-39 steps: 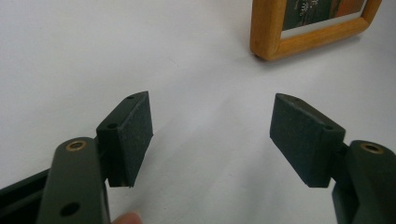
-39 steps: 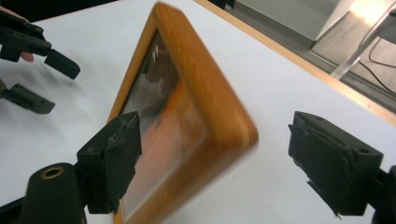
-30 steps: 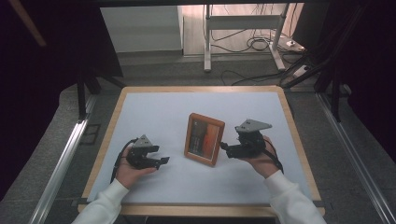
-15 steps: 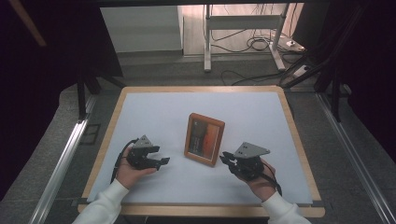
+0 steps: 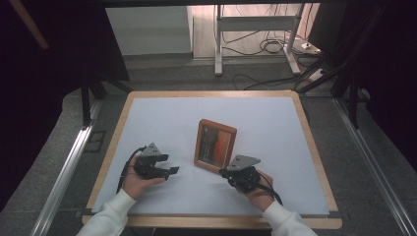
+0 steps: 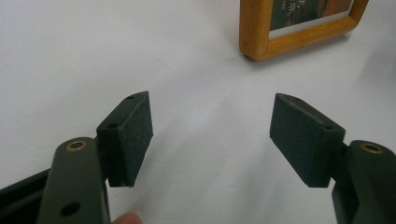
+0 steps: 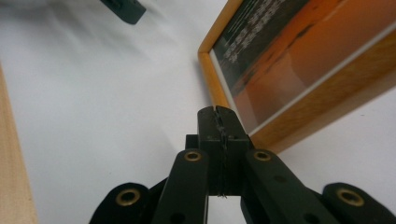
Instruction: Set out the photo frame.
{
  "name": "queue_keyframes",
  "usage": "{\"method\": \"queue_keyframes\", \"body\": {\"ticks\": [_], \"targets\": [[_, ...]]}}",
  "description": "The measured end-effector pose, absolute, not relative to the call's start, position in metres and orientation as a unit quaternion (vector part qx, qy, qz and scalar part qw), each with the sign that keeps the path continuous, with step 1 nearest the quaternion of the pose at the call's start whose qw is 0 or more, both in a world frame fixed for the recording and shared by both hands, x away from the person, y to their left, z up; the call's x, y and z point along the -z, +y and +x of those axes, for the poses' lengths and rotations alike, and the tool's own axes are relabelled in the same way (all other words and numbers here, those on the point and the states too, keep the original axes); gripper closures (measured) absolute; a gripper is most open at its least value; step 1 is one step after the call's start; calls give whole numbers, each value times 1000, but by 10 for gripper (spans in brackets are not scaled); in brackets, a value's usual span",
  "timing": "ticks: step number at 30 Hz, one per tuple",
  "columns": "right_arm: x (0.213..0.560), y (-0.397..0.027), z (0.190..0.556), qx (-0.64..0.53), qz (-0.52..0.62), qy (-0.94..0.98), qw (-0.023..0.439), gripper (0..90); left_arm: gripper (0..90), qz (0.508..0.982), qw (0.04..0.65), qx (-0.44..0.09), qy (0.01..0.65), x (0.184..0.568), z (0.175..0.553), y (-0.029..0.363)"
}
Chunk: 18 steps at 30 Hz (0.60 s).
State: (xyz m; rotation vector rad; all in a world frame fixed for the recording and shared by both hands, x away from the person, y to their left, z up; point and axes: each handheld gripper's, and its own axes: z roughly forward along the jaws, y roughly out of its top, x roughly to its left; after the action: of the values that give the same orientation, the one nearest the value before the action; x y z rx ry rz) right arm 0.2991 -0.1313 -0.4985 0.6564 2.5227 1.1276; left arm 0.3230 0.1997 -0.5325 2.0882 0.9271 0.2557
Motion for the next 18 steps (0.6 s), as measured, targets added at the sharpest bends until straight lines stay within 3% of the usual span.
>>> {"method": "queue_keyframes", "body": {"ticks": [18], "targets": [[520, -125, 316, -363, 239, 888, 149, 895, 292, 828, 414, -101, 365, 532, 322, 199]]}}
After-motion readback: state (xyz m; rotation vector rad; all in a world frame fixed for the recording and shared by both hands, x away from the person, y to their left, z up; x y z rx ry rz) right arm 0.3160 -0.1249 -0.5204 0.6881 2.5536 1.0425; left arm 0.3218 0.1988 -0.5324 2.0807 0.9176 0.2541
